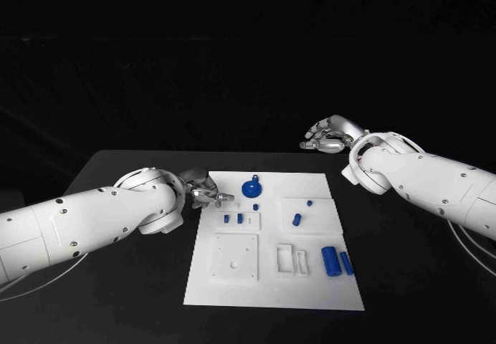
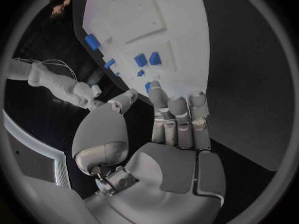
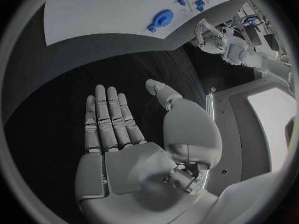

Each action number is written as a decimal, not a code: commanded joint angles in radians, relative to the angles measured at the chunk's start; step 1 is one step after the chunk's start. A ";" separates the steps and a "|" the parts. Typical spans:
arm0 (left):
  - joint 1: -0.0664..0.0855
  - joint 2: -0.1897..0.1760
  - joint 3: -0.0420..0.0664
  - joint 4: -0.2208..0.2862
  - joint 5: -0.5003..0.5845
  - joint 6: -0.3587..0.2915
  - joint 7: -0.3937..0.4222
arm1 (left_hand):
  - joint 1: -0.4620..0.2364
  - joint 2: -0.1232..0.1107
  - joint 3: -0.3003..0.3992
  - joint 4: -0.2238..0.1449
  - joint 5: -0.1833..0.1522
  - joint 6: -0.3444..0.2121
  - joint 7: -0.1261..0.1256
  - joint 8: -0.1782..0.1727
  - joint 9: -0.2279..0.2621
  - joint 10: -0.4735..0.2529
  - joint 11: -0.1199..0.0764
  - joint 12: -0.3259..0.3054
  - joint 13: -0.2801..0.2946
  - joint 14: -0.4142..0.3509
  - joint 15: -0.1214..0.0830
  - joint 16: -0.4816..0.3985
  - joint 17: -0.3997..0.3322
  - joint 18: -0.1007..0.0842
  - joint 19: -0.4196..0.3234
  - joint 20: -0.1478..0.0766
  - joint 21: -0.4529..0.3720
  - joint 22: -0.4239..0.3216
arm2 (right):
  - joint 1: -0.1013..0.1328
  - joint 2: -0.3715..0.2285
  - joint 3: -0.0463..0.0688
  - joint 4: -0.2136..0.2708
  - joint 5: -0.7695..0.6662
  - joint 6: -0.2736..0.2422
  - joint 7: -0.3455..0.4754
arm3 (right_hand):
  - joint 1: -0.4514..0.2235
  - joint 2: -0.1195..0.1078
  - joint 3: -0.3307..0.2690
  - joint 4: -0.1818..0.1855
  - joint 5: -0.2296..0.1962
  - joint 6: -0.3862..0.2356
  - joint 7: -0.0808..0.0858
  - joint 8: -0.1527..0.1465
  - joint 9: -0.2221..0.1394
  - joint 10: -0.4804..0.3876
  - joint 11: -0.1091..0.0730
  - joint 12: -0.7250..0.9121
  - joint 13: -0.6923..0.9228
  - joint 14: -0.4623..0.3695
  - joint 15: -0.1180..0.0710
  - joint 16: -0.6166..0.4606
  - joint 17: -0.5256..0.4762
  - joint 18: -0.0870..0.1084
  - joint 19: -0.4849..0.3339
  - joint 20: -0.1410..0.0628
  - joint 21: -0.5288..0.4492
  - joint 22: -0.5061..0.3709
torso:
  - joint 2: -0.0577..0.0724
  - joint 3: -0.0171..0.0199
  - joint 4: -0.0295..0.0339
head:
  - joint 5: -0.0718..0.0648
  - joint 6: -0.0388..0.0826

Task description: Assemble the parts on the task board

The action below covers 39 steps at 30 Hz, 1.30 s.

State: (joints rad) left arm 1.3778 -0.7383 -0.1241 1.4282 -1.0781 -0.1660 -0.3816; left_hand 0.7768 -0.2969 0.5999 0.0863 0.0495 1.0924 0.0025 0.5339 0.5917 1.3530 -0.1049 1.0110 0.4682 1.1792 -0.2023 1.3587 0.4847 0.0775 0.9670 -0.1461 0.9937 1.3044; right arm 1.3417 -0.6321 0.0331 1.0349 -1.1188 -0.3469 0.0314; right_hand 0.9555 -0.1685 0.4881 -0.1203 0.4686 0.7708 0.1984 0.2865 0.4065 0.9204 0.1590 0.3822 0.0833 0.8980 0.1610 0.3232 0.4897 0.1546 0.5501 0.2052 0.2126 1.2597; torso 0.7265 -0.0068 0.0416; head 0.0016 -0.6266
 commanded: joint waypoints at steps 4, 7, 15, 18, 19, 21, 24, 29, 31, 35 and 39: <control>0.026 0.008 0.003 0.010 0.169 -0.108 0.152 | 0.114 0.009 -0.005 -0.087 0.000 -0.136 0.069 -0.053 -0.018 -0.147 0.067 -0.154 -0.070 -0.145 0.087 -0.135 -0.056 -0.056 -0.139 -0.065 -0.116 -0.042 | 0.000 0.004 0.000 -0.007 0.008 0.007 0.010 | -0.007 -0.006 0.002 0.007 0.004 -0.010 0.018 0.004 -0.002 -0.002 0.007 0.006 -0.002 -0.006 0.000 -0.004 -0.002 0.012 -0.003 0.001 -0.004 0.001 | 0.000 0.0010 -0.0011 | -0.006 0.010; 0.027 0.030 0.002 0.001 0.164 -0.106 0.226 | 0.269 0.037 0.045 -0.203 0.062 -0.176 0.102 -0.072 -0.034 -0.212 0.106 -0.259 -0.117 -0.213 0.150 -0.225 -0.092 -0.076 -0.208 -0.009 -0.180 -0.062 | 0.000 0.005 0.000 -0.009 0.010 0.007 0.010 | -0.007 -0.006 0.002 0.007 0.004 -0.010 0.018 0.004 -0.002 -0.002 0.007 0.006 -0.002 -0.006 0.000 -0.004 -0.002 0.012 -0.003 0.001 -0.004 0.001 | 0.001 0.0013 -0.0014 | -0.008 0.014; 0.027 0.102 -0.002 -0.043 -0.055 -0.106 0.346 | 0.410 0.081 0.080 -0.359 0.084 -0.219 0.136 -0.121 -0.073 -0.304 0.192 -0.515 -0.220 -0.214 0.192 -0.290 -0.098 -0.062 -0.221 0.036 -0.220 -0.060 | 0.000 0.009 0.000 -0.009 0.010 0.008 0.011 | -0.006 -0.006 0.002 0.007 0.004 -0.010 0.018 0.004 -0.002 -0.002 0.007 0.006 -0.002 -0.006 0.000 -0.004 -0.002 0.013 -0.003 0.001 -0.004 0.002 | 0.002 0.0001 -0.0021 | -0.012 0.020; 0.027 0.126 -0.010 -0.065 -0.162 -0.103 0.384 | 0.427 0.078 0.081 -0.370 0.077 -0.216 0.136 -0.135 -0.083 -0.296 0.204 -0.598 -0.244 -0.203 0.197 -0.293 -0.089 -0.055 -0.210 0.042 -0.225 -0.055 | 0.000 0.011 0.000 -0.010 0.012 0.007 0.012 | -0.006 -0.006 0.002 0.007 0.004 -0.010 0.018 0.004 -0.002 -0.002 0.007 0.006 -0.003 -0.006 0.000 -0.004 -0.002 0.013 -0.003 0.001 -0.004 0.002 | 0.002 0.0003 -0.0022 | -0.012 0.022; 0.027 0.136 -0.013 -0.076 -0.190 -0.101 0.392 | 0.431 0.078 0.080 -0.370 0.072 -0.213 0.133 -0.137 -0.084 -0.295 0.206 -0.618 -0.249 -0.200 0.198 -0.292 -0.086 -0.053 -0.207 0.042 -0.225 -0.053 | 0.000 0.011 0.000 -0.011 0.013 0.006 0.012 | -0.006 -0.006 0.002 0.007 0.004 -0.010 0.018 0.004 -0.002 -0.002 0.007 0.006 -0.003 -0.006 0.000 -0.004 -0.002 0.013 -0.003 0.001 -0.004 0.002 | 0.002 0.0004 -0.0024 | -0.012 0.023; 0.026 0.151 -0.018 -0.091 -0.222 -0.099 0.404 | 0.433 0.076 0.078 -0.369 0.066 -0.210 0.128 -0.140 -0.086 -0.287 0.207 -0.644 -0.253 -0.197 0.200 -0.293 -0.082 -0.051 -0.202 0.044 -0.228 -0.051 | 0.000 0.013 0.000 -0.011 0.018 0.006 0.013 | -0.006 -0.006 0.002 0.007 0.004 -0.010 0.018 0.004 -0.002 -0.002 0.007 0.006 -0.003 -0.006 0.000 -0.004 -0.002 0.013 -0.003 0.001 -0.004 0.002 | 0.001 0.0003 -0.0024 | -0.012 0.023; 0.024 0.181 -0.028 -0.123 -0.288 -0.098 0.415 | 0.436 0.074 0.074 -0.368 0.062 -0.204 0.127 -0.144 -0.089 -0.278 0.209 -0.678 -0.257 -0.193 0.201 -0.295 -0.077 -0.048 -0.198 0.045 -0.231 -0.048 | 0.000 0.016 0.000 -0.012 0.031 0.006 0.014 | -0.005 -0.005 0.002 0.007 0.004 -0.010 0.018 0.004 -0.002 -0.002 0.007 0.006 -0.003 -0.006 -0.001 -0.004 -0.002 0.013 -0.003 0.001 -0.004 0.002 | 0.002 0.0003 -0.0035 | -0.012 0.025; 0.017 0.214 -0.043 -0.160 -0.344 -0.080 0.420 | 0.431 0.075 0.066 -0.364 0.060 -0.195 0.129 -0.150 -0.093 -0.255 0.207 -0.715 -0.258 -0.175 0.197 -0.284 -0.064 -0.042 -0.180 0.042 -0.228 -0.040 | 0.000 0.020 0.000 -0.013 0.031 0.007 0.016 | -0.005 -0.005 0.002 0.007 0.005 -0.010 0.018 0.005 -0.002 -0.003 0.007 0.006 -0.003 -0.006 0.000 -0.004 -0.002 0.013 -0.003 0.001 -0.004 0.002 | 0.003 -0.0013 -0.0045 | -0.015 0.025; 0.013 0.225 -0.050 -0.173 -0.371 -0.075 0.416 | 0.430 0.076 0.063 -0.362 0.058 -0.190 0.130 -0.151 -0.094 -0.245 0.204 -0.728 -0.257 -0.161 0.193 -0.273 -0.056 -0.039 -0.167 0.039 -0.222 -0.035 | 0.000 0.020 0.000 -0.013 0.031 0.006 0.016 | -0.005 -0.005 0.002 0.007 0.005 -0.010 0.018 0.005 -0.002 -0.003 0.007 0.006 -0.003 -0.006 0.000 -0.004 -0.002 0.013 -0.003 0.002 -0.005 0.002 | 0.003 -0.0009 -0.0036 | -0.016 0.024; 0.004 0.240 -0.052 -0.194 -0.397 -0.072 0.417 | 0.432 0.075 0.054 -0.359 0.050 -0.191 0.132 -0.162 -0.100 -0.233 0.199 -0.760 -0.256 -0.123 0.186 -0.229 -0.029 -0.026 -0.124 0.029 -0.197 -0.018 | 0.000 0.022 0.000 -0.013 0.031 0.007 0.017 | -0.005 -0.004 0.002 0.007 0.005 -0.011 0.018 0.005 -0.002 -0.003 0.007 0.007 -0.003 -0.006 0.000 -0.004 -0.002 0.013 -0.003 0.002 -0.005 0.003 | 0.003 -0.0009 -0.0040 | -0.018 0.024; -0.003 0.248 -0.052 -0.205 -0.403 -0.062 0.416 | 0.431 0.071 0.049 -0.356 0.047 -0.188 0.134 -0.168 -0.105 -0.227 0.197 -0.786 -0.255 -0.102 0.183 -0.195 -0.010 -0.013 -0.094 0.026 -0.174 -0.003 | 0.000 0.024 0.000 -0.013 0.031 0.007 0.017 | -0.005 -0.004 0.002 0.007 0.005 -0.011 0.018 0.005 -0.002 -0.003 0.007 0.007 -0.003 -0.006 0.000 -0.004 -0.002 0.013 -0.004 0.002 -0.005 0.003 | 0.003 -0.0012 -0.0024 | -0.020 0.022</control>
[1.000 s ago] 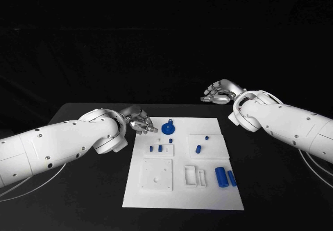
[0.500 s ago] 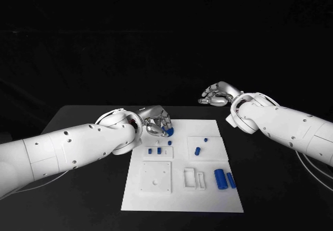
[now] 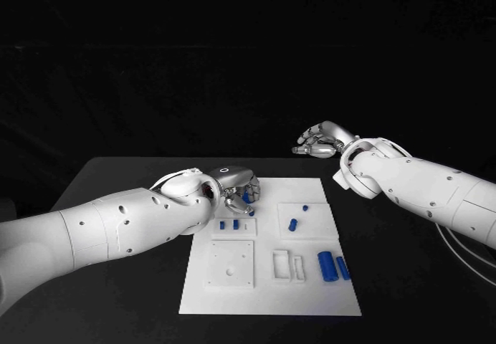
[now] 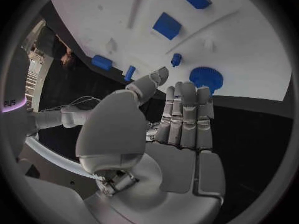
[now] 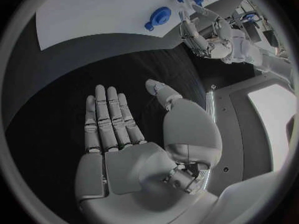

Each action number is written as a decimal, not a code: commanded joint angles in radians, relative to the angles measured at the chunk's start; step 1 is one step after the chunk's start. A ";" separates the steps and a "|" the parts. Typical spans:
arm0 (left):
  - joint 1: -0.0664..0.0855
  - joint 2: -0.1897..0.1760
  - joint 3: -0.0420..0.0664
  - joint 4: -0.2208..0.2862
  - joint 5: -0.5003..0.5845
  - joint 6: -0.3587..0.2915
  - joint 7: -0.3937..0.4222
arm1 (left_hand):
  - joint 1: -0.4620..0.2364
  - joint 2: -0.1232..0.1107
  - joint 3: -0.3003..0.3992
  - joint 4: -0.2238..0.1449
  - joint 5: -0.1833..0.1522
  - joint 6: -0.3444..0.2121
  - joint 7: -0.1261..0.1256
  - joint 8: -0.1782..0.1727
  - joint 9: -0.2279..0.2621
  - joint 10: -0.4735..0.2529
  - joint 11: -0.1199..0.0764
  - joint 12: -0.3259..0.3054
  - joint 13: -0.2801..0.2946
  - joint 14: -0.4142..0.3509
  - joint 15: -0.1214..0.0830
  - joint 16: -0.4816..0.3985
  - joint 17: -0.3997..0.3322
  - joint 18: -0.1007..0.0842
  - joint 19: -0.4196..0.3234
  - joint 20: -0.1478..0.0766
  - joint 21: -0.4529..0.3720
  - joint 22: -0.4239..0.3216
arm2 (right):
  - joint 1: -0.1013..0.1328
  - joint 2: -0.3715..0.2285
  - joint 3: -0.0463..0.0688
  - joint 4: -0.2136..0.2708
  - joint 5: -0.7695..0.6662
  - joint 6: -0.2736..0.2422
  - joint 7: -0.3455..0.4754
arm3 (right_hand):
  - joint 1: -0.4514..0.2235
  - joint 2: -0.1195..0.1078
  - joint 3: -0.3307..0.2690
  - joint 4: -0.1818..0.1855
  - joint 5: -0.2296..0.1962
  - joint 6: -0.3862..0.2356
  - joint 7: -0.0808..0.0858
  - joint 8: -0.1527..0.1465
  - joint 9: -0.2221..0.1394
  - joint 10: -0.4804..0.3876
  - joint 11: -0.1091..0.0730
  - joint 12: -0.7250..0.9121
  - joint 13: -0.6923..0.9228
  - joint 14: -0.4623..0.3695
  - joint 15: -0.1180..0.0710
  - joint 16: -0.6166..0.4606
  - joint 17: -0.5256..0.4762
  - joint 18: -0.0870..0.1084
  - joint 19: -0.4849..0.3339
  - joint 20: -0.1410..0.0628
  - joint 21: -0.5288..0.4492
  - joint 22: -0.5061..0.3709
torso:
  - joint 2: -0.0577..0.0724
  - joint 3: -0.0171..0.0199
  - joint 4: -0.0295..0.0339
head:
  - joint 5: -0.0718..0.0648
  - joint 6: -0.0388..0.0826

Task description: Assemble the parts on the task board

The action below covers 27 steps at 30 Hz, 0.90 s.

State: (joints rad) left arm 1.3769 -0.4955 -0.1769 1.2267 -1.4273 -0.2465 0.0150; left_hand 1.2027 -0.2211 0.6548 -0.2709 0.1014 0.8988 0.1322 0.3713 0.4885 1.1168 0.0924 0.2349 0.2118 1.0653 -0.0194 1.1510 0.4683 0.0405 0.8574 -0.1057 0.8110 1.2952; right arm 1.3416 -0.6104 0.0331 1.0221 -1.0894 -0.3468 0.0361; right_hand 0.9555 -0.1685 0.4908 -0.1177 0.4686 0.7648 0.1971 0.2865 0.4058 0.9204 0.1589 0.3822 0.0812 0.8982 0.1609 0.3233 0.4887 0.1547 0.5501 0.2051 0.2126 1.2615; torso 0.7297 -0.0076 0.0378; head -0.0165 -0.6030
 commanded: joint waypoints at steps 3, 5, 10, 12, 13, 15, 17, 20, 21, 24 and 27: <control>-0.006 0.008 0.000 -0.004 -0.056 0.031 0.016 | 0.003 -0.006 -0.010 0.005 -0.006 0.006 0.005 -0.011 -0.005 0.014 -0.002 -0.027 0.002 0.032 -0.003 0.044 0.023 0.034 0.038 -0.017 0.028 0.019 | 0.000 0.002 0.000 0.001 0.001 0.007 0.013 | -0.004 -0.004 -0.001 0.005 0.005 -0.005 0.019 0.005 -0.001 -0.003 0.007 0.007 -0.002 -0.006 0.000 -0.004 -0.001 0.013 -0.004 0.002 -0.005 0.001 | -0.001 -0.0003 0.0019 | -0.003 -0.003; -0.008 0.011 0.000 -0.007 -0.069 0.033 0.014 | 0.000 -0.007 -0.013 0.008 -0.009 0.005 0.006 -0.014 -0.007 0.012 -0.002 -0.038 0.002 0.045 -0.003 0.064 0.032 0.040 0.052 -0.018 0.041 0.027 | 0.000 0.002 0.000 0.001 0.001 0.007 0.013 | -0.004 -0.004 -0.001 0.005 0.005 -0.005 0.019 0.005 -0.001 -0.003 0.007 0.007 -0.002 -0.007 0.000 -0.004 -0.001 0.013 -0.004 0.002 -0.005 0.001 | -0.001 -0.0003 0.0024 | -0.003 -0.004; -0.013 0.023 -0.001 -0.028 -0.088 0.048 0.009 | -0.001 -0.010 -0.014 0.013 -0.011 0.004 0.008 -0.021 -0.011 0.004 0.003 -0.068 -0.007 0.059 0.001 0.094 0.046 0.056 0.073 -0.015 0.063 0.034 | -0.001 0.002 0.000 0.003 0.001 0.007 0.013 | -0.004 -0.004 -0.001 0.005 0.006 -0.005 0.019 0.005 -0.002 -0.003 0.007 0.007 -0.002 -0.007 0.000 -0.004 -0.001 0.013 -0.004 0.002 -0.005 0.001 | -0.002 0.0004 0.0036 | -0.004 -0.005; -0.017 0.029 -0.001 -0.040 -0.088 0.053 0.010 | 0.001 -0.006 -0.012 0.014 -0.010 0.006 0.008 -0.021 -0.011 0.006 0.003 -0.073 -0.008 0.062 0.001 0.100 0.048 0.059 0.077 -0.014 0.068 0.035 | -0.001 0.002 0.000 0.004 0.001 0.007 0.013 | -0.004 -0.004 -0.001 0.005 0.006 -0.005 0.019 0.005 -0.002 -0.003 0.007 0.007 -0.002 -0.007 0.000 -0.004 -0.001 0.013 -0.004 0.002 -0.005 0.002 | -0.002 0.0005 0.0032 | -0.003 -0.005; -0.018 0.032 -0.001 -0.044 -0.088 0.055 0.011 | 0.001 -0.006 -0.012 0.014 -0.010 0.006 0.008 -0.021 -0.011 0.006 0.003 -0.073 -0.008 0.062 0.001 0.100 0.048 0.059 0.077 -0.014 0.068 0.035 | -0.001 0.003 0.000 0.003 0.001 0.007 0.013 | -0.004 -0.004 -0.001 0.005 0.006 -0.005 0.019 0.005 -0.002 -0.003 0.007 0.007 -0.002 -0.007 0.000 -0.004 -0.001 0.013 -0.004 0.002 -0.005 0.002 | -0.002 0.0005 0.0032 | -0.003 -0.005; -0.021 0.036 -0.001 -0.050 -0.088 0.058 0.012 | 0.001 -0.006 -0.012 0.014 -0.010 0.006 0.008 -0.021 -0.011 0.006 0.003 -0.073 -0.008 0.062 0.001 0.100 0.048 0.059 0.077 -0.014 0.068 0.035 | -0.001 0.004 0.000 0.004 0.001 0.007 0.014 | -0.004 -0.004 -0.001 0.005 0.006 -0.005 0.019 0.005 -0.002 -0.003 0.007 0.007 -0.002 -0.007 0.000 -0.004 -0.001 0.013 -0.004 0.002 -0.005 0.002 | -0.002 0.0004 0.0025 | -0.004 -0.005; -0.024 0.039 -0.001 -0.054 -0.088 0.060 0.013 | 0.003 -0.004 -0.011 0.015 -0.009 0.008 0.007 -0.020 -0.011 0.008 0.003 -0.074 -0.009 0.065 0.001 0.102 0.049 0.061 0.079 -0.014 0.070 0.035 | -0.001 0.003 0.000 0.005 0.001 0.007 0.013 | -0.004 -0.004 -0.001 0.005 0.006 -0.005 0.019 0.005 -0.002 -0.003 0.007 0.007 -0.002 -0.007 0.000 -0.004 -0.001 0.013 -0.004 0.002 -0.005 0.002 | -0.002 0.0008 0.0023 | -0.003 -0.005; -0.027 0.043 -0.001 -0.063 -0.091 0.066 0.014 | 0.008 0.015 -0.009 0.015 -0.005 0.023 0.002 -0.015 -0.010 0.030 -0.003 -0.071 -0.007 0.080 -0.004 0.117 0.054 0.068 0.094 -0.017 0.085 0.036 | -0.001 0.003 0.000 0.007 0.001 0.007 0.013 | -0.004 -0.004 -0.001 0.005 0.006 -0.005 0.019 0.005 -0.002 -0.003 0.007 0.007 -0.002 -0.007 0.000 -0.004 -0.001 0.013 -0.004 0.002 -0.005 0.002 | -0.001 0.0009 0.0028 | -0.005 -0.006; -0.028 0.044 -0.001 -0.067 -0.091 0.067 0.015 | 0.008 0.018 -0.009 0.014 -0.005 0.024 0.001 -0.015 -0.010 0.038 -0.005 -0.071 -0.007 0.080 -0.006 0.118 0.054 0.069 0.094 -0.017 0.087 0.036 | -0.001 0.003 0.000 0.007 0.001 0.007 0.013 | -0.004 -0.004 -0.001 0.005 0.006 -0.005 0.019 0.005 -0.002 -0.003 0.007 0.007 -0.002 -0.007 0.000 -0.004 -0.001 0.013 -0.004 0.002 -0.005 0.002 | -0.001 0.0010 0.0026 | -0.005 -0.007; -0.031 0.047 -0.001 -0.076 -0.091 0.067 0.017 | 0.008 0.023 -0.008 0.013 -0.004 0.028 0.000 -0.015 -0.010 0.044 -0.007 -0.072 -0.007 0.079 -0.008 0.118 0.053 0.069 0.093 -0.018 0.089 0.035 | -0.001 0.003 0.000 0.007 0.001 0.007 0.013 | -0.004 -0.004 -0.002 0.005 0.006 -0.005 0.019 0.005 -0.002 -0.003 0.007 0.007 -0.002 -0.007 0.000 -0.004 -0.001 0.013 -0.004 0.002 -0.006 0.002 | -0.001 0.0010 0.0021 | -0.004 -0.007; -0.034 0.050 -0.001 -0.083 -0.091 0.067 0.019 | 0.006 0.028 -0.008 0.012 -0.004 0.031 -0.001 -0.015 -0.010 0.048 -0.008 -0.075 -0.008 0.081 -0.009 0.120 0.053 0.070 0.094 -0.019 0.091 0.035 | -0.001 0.003 0.000 0.007 0.001 0.007 0.013 | -0.004 -0.003 -0.002 0.005 0.006 -0.005 0.019 0.005 -0.002 -0.003 0.007 0.007 -0.002 -0.007 0.000 -0.004 -0.001 0.013 -0.004 0.002 -0.006 0.002 | -0.001 0.0012 0.0024 | -0.006 -0.008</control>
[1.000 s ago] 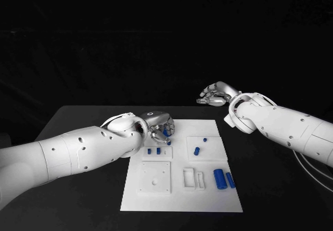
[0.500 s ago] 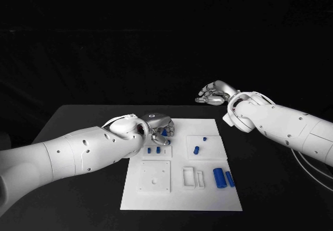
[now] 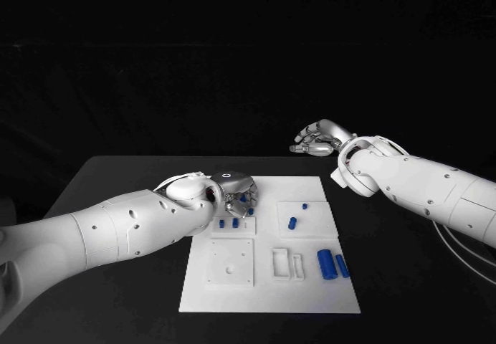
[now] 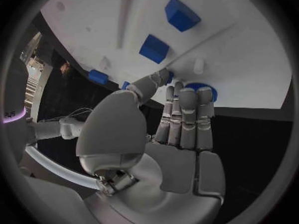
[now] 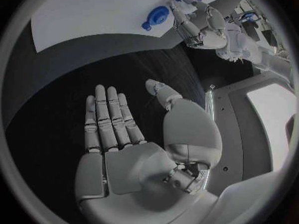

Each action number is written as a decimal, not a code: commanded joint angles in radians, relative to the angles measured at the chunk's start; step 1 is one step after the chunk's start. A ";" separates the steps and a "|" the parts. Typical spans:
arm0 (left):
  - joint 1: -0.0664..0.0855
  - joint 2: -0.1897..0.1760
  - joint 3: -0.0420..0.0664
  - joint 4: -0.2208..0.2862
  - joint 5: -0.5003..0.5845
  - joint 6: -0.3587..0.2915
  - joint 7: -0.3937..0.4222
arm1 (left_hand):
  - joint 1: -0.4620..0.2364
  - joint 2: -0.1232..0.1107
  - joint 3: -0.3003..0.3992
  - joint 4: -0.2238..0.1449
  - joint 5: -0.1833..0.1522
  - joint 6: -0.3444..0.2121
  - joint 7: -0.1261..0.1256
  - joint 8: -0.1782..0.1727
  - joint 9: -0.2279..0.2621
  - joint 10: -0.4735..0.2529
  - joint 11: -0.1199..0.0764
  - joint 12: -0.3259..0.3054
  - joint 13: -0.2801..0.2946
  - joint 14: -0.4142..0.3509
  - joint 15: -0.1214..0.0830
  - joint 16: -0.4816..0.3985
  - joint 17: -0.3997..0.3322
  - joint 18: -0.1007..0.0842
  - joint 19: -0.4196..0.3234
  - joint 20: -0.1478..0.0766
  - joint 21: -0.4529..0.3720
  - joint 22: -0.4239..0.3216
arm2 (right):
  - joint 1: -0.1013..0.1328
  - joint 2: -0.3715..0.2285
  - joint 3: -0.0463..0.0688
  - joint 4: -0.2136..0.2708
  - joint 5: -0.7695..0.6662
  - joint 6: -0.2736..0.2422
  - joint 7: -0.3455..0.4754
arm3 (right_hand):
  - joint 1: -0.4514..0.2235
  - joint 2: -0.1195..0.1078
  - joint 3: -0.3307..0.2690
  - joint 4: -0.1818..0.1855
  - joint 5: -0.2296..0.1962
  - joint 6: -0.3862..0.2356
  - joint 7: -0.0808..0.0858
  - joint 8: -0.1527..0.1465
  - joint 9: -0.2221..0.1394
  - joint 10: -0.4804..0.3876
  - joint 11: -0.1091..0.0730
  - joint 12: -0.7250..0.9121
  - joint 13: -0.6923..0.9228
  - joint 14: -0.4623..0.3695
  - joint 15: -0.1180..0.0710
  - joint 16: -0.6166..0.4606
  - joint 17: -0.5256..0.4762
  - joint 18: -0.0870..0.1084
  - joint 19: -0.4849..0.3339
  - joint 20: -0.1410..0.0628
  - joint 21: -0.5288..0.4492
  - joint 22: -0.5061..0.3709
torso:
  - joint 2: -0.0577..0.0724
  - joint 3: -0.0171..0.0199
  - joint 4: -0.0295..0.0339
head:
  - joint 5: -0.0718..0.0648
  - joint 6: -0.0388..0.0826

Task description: Assemble the parts on the task board

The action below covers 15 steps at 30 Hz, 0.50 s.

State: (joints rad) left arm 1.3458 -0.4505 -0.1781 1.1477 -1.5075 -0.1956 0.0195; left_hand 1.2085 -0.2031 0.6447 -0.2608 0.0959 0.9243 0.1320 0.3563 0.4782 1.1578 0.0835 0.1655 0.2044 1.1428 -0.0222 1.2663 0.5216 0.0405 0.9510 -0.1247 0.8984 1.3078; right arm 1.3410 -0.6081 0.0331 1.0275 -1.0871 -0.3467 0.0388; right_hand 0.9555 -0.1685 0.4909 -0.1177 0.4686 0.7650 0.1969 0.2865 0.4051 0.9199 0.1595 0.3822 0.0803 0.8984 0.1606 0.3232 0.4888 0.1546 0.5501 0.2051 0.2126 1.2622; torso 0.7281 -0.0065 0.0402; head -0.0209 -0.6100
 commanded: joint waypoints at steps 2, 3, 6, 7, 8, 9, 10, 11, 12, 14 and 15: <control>-0.004 0.008 0.000 -0.008 -0.011 0.017 0.015 | -0.002 0.013 0.001 0.002 0.001 0.008 -0.002 0.000 -0.001 0.011 0.000 -0.008 -0.001 0.007 -0.007 0.007 0.001 0.070 0.002 -0.002 0.007 0.022 | 0.000 0.000 0.000 0.003 -0.001 0.007 0.011 | -0.004 -0.003 -0.002 0.005 0.006 -0.005 0.020 0.005 -0.001 -0.003 0.007 0.007 -0.002 -0.007 0.000 -0.004 -0.001 0.013 -0.004 0.002 -0.006 0.002 | 0.000 0.0002 0.0004 | -0.002 -0.001; -0.005 0.008 0.000 -0.010 -0.011 0.017 0.015 | -0.003 0.015 0.001 0.002 0.000 0.009 -0.002 0.000 -0.001 0.013 0.000 -0.009 -0.002 0.008 -0.008 0.008 0.001 0.070 0.003 -0.002 0.009 0.022 | 0.000 0.000 0.000 0.003 -0.001 0.007 0.011 | -0.004 -0.003 -0.002 0.005 0.006 -0.006 0.020 0.005 -0.001 -0.003 0.007 0.007 -0.002 -0.007 0.000 -0.004 -0.001 0.013 -0.004 0.002 -0.006 0.002 | 0.000 0.0001 0.0007 | -0.002 -0.001; -0.007 0.011 0.000 -0.014 -0.011 0.020 0.017 | -0.005 0.021 0.001 0.002 0.000 0.012 -0.003 0.000 -0.001 0.019 -0.002 -0.012 -0.003 0.012 -0.009 0.013 0.002 0.071 0.006 -0.004 0.014 0.022 | 0.000 0.000 0.000 0.003 -0.001 0.007 0.011 | -0.004 -0.003 -0.002 0.005 0.006 -0.006 0.020 0.005 -0.001 -0.003 0.007 0.007 -0.002 -0.007 0.000 -0.004 -0.001 0.013 -0.004 0.002 -0.006 0.002 | 0.000 0.0002 0.0005 | -0.003 -0.002; -0.007 0.012 0.000 -0.015 -0.011 0.021 0.017 | -0.006 0.023 0.001 0.003 0.000 0.014 -0.004 0.000 -0.002 0.021 -0.002 -0.013 -0.003 0.014 -0.010 0.015 0.002 0.072 0.008 -0.005 0.016 0.022 | 0.000 0.000 0.000 0.003 -0.001 0.007 0.011 | -0.004 -0.003 -0.002 0.005 0.007 -0.006 0.020 0.005 -0.001 -0.003 0.007 0.007 -0.002 -0.007 0.000 -0.004 -0.001 0.013 -0.004 0.002 -0.006 0.002 | 0.000 0.0000 0.0005 | -0.003 -0.002; -0.007 0.013 0.000 -0.015 -0.011 0.024 0.016 | -0.007 0.026 0.000 0.003 -0.001 0.016 -0.004 0.000 -0.002 0.025 -0.003 -0.013 -0.003 0.016 -0.011 0.017 0.003 0.072 0.009 -0.005 0.018 0.022 | 0.000 0.000 0.000 0.003 -0.001 0.007 0.011 | -0.004 -0.003 -0.002 0.005 0.007 -0.006 0.020 0.005 -0.001 -0.003 0.007 0.007 -0.002 -0.007 0.000 -0.004 -0.001 0.013 -0.004 0.002 -0.006 0.002 | 0.000 0.0000 0.0001 | -0.003 -0.002; -0.008 0.014 0.000 -0.016 -0.011 0.027 0.016 | -0.009 0.028 0.000 0.004 -0.001 0.018 -0.005 0.001 -0.002 0.028 -0.004 -0.013 -0.003 0.017 -0.012 0.018 0.003 0.072 0.010 -0.006 0.019 0.022 | 0.000 0.000 0.000 0.003 -0.001 0.007 0.011 | -0.004 -0.003 -0.002 0.005 0.007 -0.006 0.020 0.005 -0.001 -0.003 0.007 0.007 -0.002 -0.007 0.000 -0.004 -0.001 0.013 -0.004 0.002 -0.006 0.002 | 0.000 -0.0003 0.0005 | -0.003 -0.002; -0.009 0.015 0.000 -0.018 -0.009 0.027 0.016 | -0.010 0.029 0.000 0.004 -0.001 0.018 -0.005 0.001 -0.002 0.029 -0.004 -0.014 -0.003 0.018 -0.012 0.019 0.003 0.072 0.010 -0.006 0.020 0.022 | 0.000 0.000 0.000 0.003 -0.001 0.007 0.011 | -0.004 -0.003 -0.002 0.005 0.007 -0.006 0.020 0.005 -0.001 -0.003 0.007 0.007 -0.002 -0.007 0.000 -0.004 -0.001 0.013 -0.004 0.002 -0.006 0.002 | 0.000 -0.0004 0.0006 | -0.004 -0.002; -0.009 0.016 0.000 -0.020 -0.009 0.027 0.016 | -0.012 0.031 -0.001 0.005 -0.001 0.019 -0.005 0.001 -0.002 0.030 -0.005 -0.015 -0.003 0.018 -0.012 0.019 0.003 0.073 0.011 -0.006 0.021 0.021 | 0.000 0.000 0.000 0.004 -0.001 0.008 0.011 | -0.004 -0.003 -0.002 0.005 0.007 -0.006 0.020 0.005 -0.001 -0.003 0.007 0.007 -0.002 -0.007 0.000 -0.004 -0.001 0.013 -0.004 0.002 -0.006 0.002 | 0.000 -0.0004 0.0005 | -0.004 -0.002; -0.009 0.016 0.000 -0.020 -0.009 0.028 0.016 | -0.015 0.034 -0.001 0.008 -0.002 0.021 -0.006 0.001 -0.002 0.035 -0.006 -0.015 -0.003 0.020 -0.013 0.022 0.004 0.073 0.012 -0.007 0.023 0.021 | 0.000 0.000 0.000 0.004 -0.001 0.008 0.011 | -0.004 -0.003 -0.002 0.005 0.007 -0.006 0.020 0.005 -0.001 -0.003 0.007 0.007 -0.002 -0.007 0.000 -0.004 -0.001 0.013 -0.004 0.002 -0.006 0.002 | 0.000 -0.0004 0.0007 | -0.004 -0.003; -0.010 0.018 0.000 -0.022 -0.008 0.026 0.016 | -0.020 0.038 -0.003 0.010 -0.002 0.022 -0.006 -0.001 -0.003 0.041 -0.008 -0.016 -0.003 0.022 -0.015 0.024 0.004 0.073 0.013 -0.008 0.026 0.021 | 0.000 0.000 0.000 0.004 -0.001 0.008 0.011 | -0.004 -0.003 -0.002 0.005 0.007 -0.006 0.020 0.005 -0.001 -0.003 0.007 0.007 -0.002 -0.007 0.000 -0.004 -0.001 0.013 -0.004 0.002 -0.006 0.002 | 0.000 -0.0002 0.0012 | -0.004 -0.004; -0.010 0.018 0.000 -0.022 -0.007 0.028 0.016 | -0.022 0.040 -0.003 0.010 -0.002 0.021 -0.006 -0.001 -0.004 0.042 -0.008 -0.017 -0.004 0.023 -0.015 0.025 0.005 0.073 0.013 -0.009 0.027 0.021 | 0.000 0.000 0.000 0.004 -0.001 0.007 0.011 | -0.004 -0.003 -0.002 0.005 0.007 -0.006 0.020 0.005 -0.001 -0.003 0.007 0.007 -0.002 -0.007 0.000 -0.004 -0.001 0.013 -0.004 0.002 -0.006 0.002 | 0.000 -0.0002 0.0012 | -0.004 -0.004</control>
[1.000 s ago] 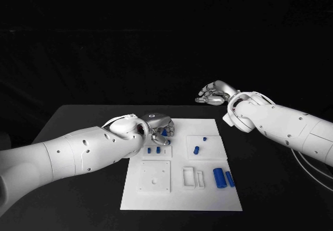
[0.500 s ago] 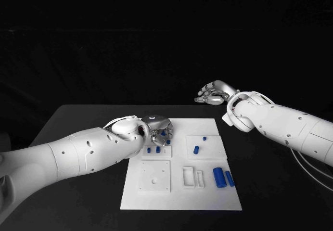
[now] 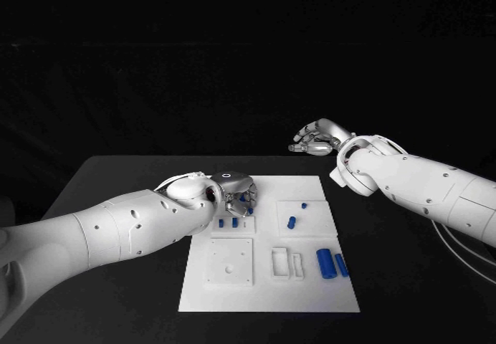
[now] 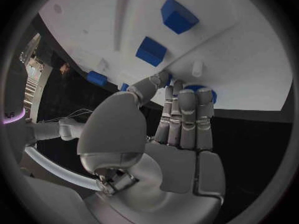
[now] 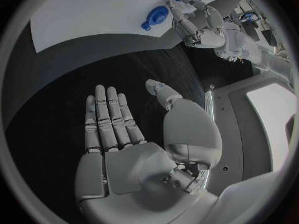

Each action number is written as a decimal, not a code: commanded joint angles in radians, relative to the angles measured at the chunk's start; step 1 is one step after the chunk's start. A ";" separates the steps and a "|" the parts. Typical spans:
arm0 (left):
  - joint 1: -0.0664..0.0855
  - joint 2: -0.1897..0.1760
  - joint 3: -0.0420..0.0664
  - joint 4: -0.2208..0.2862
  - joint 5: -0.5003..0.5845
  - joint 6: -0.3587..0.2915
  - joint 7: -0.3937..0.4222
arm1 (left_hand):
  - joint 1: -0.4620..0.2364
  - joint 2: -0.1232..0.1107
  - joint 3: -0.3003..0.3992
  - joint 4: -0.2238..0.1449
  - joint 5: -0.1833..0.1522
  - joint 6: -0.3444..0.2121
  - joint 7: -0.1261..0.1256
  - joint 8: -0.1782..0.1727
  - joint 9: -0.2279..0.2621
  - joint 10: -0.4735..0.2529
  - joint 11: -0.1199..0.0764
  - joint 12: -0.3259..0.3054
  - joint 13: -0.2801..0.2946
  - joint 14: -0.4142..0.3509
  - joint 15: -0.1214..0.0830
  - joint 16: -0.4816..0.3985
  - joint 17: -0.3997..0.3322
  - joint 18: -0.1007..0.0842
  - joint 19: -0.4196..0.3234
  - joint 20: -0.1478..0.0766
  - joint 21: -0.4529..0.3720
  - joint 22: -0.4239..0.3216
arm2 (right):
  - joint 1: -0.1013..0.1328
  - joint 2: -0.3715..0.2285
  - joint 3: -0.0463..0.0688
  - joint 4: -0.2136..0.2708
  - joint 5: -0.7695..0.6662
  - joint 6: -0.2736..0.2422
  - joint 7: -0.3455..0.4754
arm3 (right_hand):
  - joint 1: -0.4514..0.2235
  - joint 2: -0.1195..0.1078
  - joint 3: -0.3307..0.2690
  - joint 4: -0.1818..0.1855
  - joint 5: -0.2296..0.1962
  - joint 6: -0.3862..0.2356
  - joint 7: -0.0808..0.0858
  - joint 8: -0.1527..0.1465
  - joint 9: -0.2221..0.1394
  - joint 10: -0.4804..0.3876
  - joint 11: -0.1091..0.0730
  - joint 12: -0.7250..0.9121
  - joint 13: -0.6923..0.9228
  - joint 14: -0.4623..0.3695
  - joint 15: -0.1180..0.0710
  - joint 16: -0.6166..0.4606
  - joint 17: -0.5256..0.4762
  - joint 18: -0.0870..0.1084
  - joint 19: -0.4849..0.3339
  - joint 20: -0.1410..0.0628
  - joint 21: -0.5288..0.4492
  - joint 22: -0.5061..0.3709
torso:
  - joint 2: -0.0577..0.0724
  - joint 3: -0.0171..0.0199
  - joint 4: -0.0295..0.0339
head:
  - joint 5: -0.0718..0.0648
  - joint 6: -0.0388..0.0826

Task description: Assemble the parts on the task board

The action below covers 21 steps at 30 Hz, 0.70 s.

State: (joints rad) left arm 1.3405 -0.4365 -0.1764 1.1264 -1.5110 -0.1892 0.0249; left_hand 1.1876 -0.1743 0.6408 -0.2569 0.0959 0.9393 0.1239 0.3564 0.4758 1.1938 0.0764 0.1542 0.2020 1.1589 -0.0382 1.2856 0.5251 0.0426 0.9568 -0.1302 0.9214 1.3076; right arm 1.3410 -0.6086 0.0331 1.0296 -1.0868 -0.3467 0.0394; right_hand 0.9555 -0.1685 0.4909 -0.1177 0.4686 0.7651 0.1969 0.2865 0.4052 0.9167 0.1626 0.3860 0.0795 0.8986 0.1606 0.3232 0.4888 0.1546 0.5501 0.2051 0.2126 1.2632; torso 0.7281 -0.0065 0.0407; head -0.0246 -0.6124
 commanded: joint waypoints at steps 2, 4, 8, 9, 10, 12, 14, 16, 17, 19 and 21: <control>-0.006 0.005 -0.001 -0.001 0.000 0.024 0.011 | -0.003 0.013 0.000 0.007 -0.003 0.006 0.002 -0.002 -0.002 0.008 -0.001 -0.007 -0.002 0.010 0.000 0.009 0.002 0.071 0.008 -0.004 0.006 0.021 | 0.000 0.001 0.000 0.002 -0.001 0.008 0.010 | -0.004 -0.003 -0.003 0.005 0.007 -0.006 0.020 0.005 -0.001 0.000 0.004 0.003 -0.001 -0.007 0.000 -0.004 -0.001 0.013 -0.004 0.002 -0.006 0.001 | 0.000 -0.0002 0.0005 | -0.001 -0.001; -0.006 0.006 -0.001 0.000 0.001 0.026 0.013 | -0.005 0.011 -0.002 0.007 -0.005 0.002 0.004 -0.006 -0.004 0.005 -0.001 -0.012 -0.003 0.015 0.000 0.014 0.003 0.072 0.011 -0.005 0.009 0.022 | 0.000 0.001 0.000 0.003 -0.001 0.008 0.010 | -0.004 -0.003 -0.003 0.005 0.007 -0.006 0.020 0.005 -0.001 0.000 0.004 0.003 -0.002 -0.007 0.000 -0.004 -0.001 0.013 -0.004 0.002 -0.006 0.001 | -0.001 -0.0004 0.0004 | -0.001 -0.002; -0.006 0.008 -0.001 0.002 0.001 0.039 0.011 | -0.009 0.006 -0.006 0.006 -0.009 -0.002 0.006 -0.011 -0.007 0.007 -0.001 -0.019 -0.006 0.024 0.000 0.022 0.005 0.075 0.018 -0.007 0.018 0.022 | 0.000 0.001 0.000 0.003 -0.001 0.008 0.010 | -0.004 -0.003 -0.003 0.005 0.007 -0.006 0.020 0.005 -0.002 0.000 0.004 0.003 -0.002 -0.007 0.000 -0.004 -0.001 0.013 -0.004 0.002 -0.006 0.002 | -0.001 -0.0002 0.0004 | -0.002 -0.003; -0.006 0.009 -0.001 0.001 0.001 0.044 0.011 | -0.008 0.006 -0.006 0.005 -0.010 -0.002 0.006 -0.012 -0.007 0.007 -0.001 -0.021 -0.007 0.026 0.000 0.024 0.006 0.076 0.019 -0.007 0.019 0.021 | 0.000 0.001 0.000 0.003 -0.001 0.008 0.010 | -0.004 -0.003 -0.003 0.005 0.007 -0.006 0.020 0.005 -0.002 0.000 0.004 0.003 -0.002 -0.007 0.000 -0.004 -0.001 0.014 -0.004 0.002 -0.006 0.002 | 0.000 -0.0002 0.0004 | -0.002 -0.003; -0.007 0.010 -0.001 0.000 0.004 0.051 0.008 | -0.009 0.005 -0.006 0.004 -0.010 -0.001 0.006 -0.012 -0.008 0.007 -0.001 -0.022 -0.007 0.028 0.000 0.026 0.006 0.077 0.020 -0.007 0.021 0.021 | 0.000 0.000 0.000 0.003 -0.001 0.008 0.010 | -0.004 -0.003 -0.003 0.005 0.007 -0.006 0.020 0.005 -0.002 0.000 0.004 0.003 -0.002 -0.007 0.000 -0.004 -0.001 0.014 -0.004 0.002 -0.006 0.002 | 0.000 -0.0002 0.0004 | -0.002 -0.003; -0.007 0.011 -0.001 -0.002 0.013 0.057 0.005 | -0.010 0.004 -0.008 0.004 -0.012 -0.001 0.007 -0.013 -0.008 0.006 0.000 -0.025 -0.008 0.029 0.000 0.028 0.007 0.077 0.022 -0.007 0.022 0.021 | 0.000 0.000 0.000 0.003 -0.001 0.008 0.010 | -0.004 -0.003 -0.003 0.005 0.007 -0.006 0.020 0.005 -0.002 0.000 0.004 0.003 -0.002 -0.007 0.000 -0.004 -0.001 0.014 -0.004 0.002 -0.007 0.002 | 0.000 -0.0001 0.0006 | -0.002 -0.003; -0.008 0.011 -0.001 -0.006 0.013 0.067 0.002 | -0.013 0.004 -0.009 0.004 -0.015 0.002 0.006 -0.012 -0.008 0.004 0.001 -0.030 -0.010 0.031 0.002 0.030 0.007 0.078 0.022 -0.006 0.024 0.021 | 0.000 0.000 0.000 0.003 -0.001 0.008 0.010 | -0.004 -0.003 -0.003 0.005 0.007 -0.006 0.020 0.005 -0.002 0.000 0.004 0.004 -0.002 -0.007 0.000 -0.004 -0.001 0.014 -0.004 0.002 -0.007 0.002 | 0.000 -0.0001 0.0004 | -0.002 -0.002; -0.008 0.012 -0.001 -0.008 0.013 0.076 0.002 | -0.012 0.010 -0.008 0.004 -0.015 0.007 0.004 -0.010 -0.008 0.006 0.001 -0.032 -0.011 0.033 0.002 0.032 0.007 0.079 0.023 -0.006 0.026 0.020 | 0.000 0.000 0.000 0.003 -0.001 0.008 0.010 | -0.004 -0.003 -0.003 0.005 0.008 -0.006 0.020 0.005 -0.002 0.000 0.004 0.004 -0.002 -0.007 0.000 -0.004 -0.001 0.014 -0.004 0.002 -0.007 0.002 | 0.000 -0.0004 0.0001 | -0.003 -0.003; -0.008 0.012 -0.001 -0.009 0.013 0.077 0.001 | -0.013 0.012 -0.008 0.004 -0.016 0.009 0.003 -0.009 -0.008 0.008 0.001 -0.032 -0.011 0.034 0.001 0.033 0.007 0.080 0.023 -0.006 0.026 0.020 | 0.000 0.000 0.000 0.003 -0.001 0.008 0.010 | -0.004 -0.003 -0.003 0.005 0.008 -0.006 0.020 0.005 -0.002 0.000 0.004 0.004 -0.002 -0.007 0.000 -0.004 -0.001 0.014 -0.004 0.002 -0.007 0.002 | -0.001 -0.0004 0.0000 | -0.003 -0.003; -0.008 0.012 -0.001 -0.010 0.013 0.080 0.000 | -0.013 0.020 -0.007 0.004 -0.015 0.019 0.000 -0.005 -0.006 0.019 -0.002 -0.031 -0.010 0.039 -0.001 0.036 0.008 0.081 0.025 -0.006 0.029 0.020 | 0.000 0.000 0.000 0.003 -0.001 0.008 0.010 | -0.004 -0.003 -0.003 0.005 0.008 -0.006 0.020 0.005 -0.002 0.000 0.004 0.004 -0.002 -0.007 0.000 -0.004 -0.001 0.014 -0.004 0.003 -0.007 0.002 | -0.001 -0.0003 0.0004 | -0.003 -0.003; -0.009 0.012 -0.001 -0.010 0.013 0.084 0.000 | -0.011 0.027 -0.006 0.002 -0.013 0.029 -0.005 -0.001 -0.005 0.030 -0.006 -0.029 -0.009 0.043 -0.004 0.039 0.008 0.082 0.026 -0.008 0.031 0.020 | 0.000 0.000 0.000 0.004 -0.001 0.008 0.010 | -0.004 -0.003 -0.003 0.005 0.008 -0.006 0.020 0.005 -0.002 0.000 0.004 0.004 -0.002 -0.007 0.000 -0.004 -0.001 0.014 -0.004 0.003 -0.007 0.002 | -0.001 -0.0001 0.0008 | -0.003 -0.004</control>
State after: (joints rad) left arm 1.3404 -0.4271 -0.1716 1.1174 -1.5033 -0.1634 0.0252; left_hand 1.1782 -0.1559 0.6384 -0.2545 0.0842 0.9654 0.1190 0.3514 0.4698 1.2187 0.0699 0.1192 0.1881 1.1981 -0.0421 1.3214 0.5320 0.0431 0.9773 -0.1382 0.9493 1.3073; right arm 1.3410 -0.6089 0.0331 1.0315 -1.0867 -0.3467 0.0398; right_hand 0.9556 -0.1685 0.4909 -0.1177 0.4725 0.7652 0.1968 0.2865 0.4044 0.9167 0.1626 0.3860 0.0787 0.8986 0.1605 0.3232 0.4889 0.1546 0.5501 0.2051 0.2126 1.2640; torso 0.7275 -0.0067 0.0412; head -0.0273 -0.6153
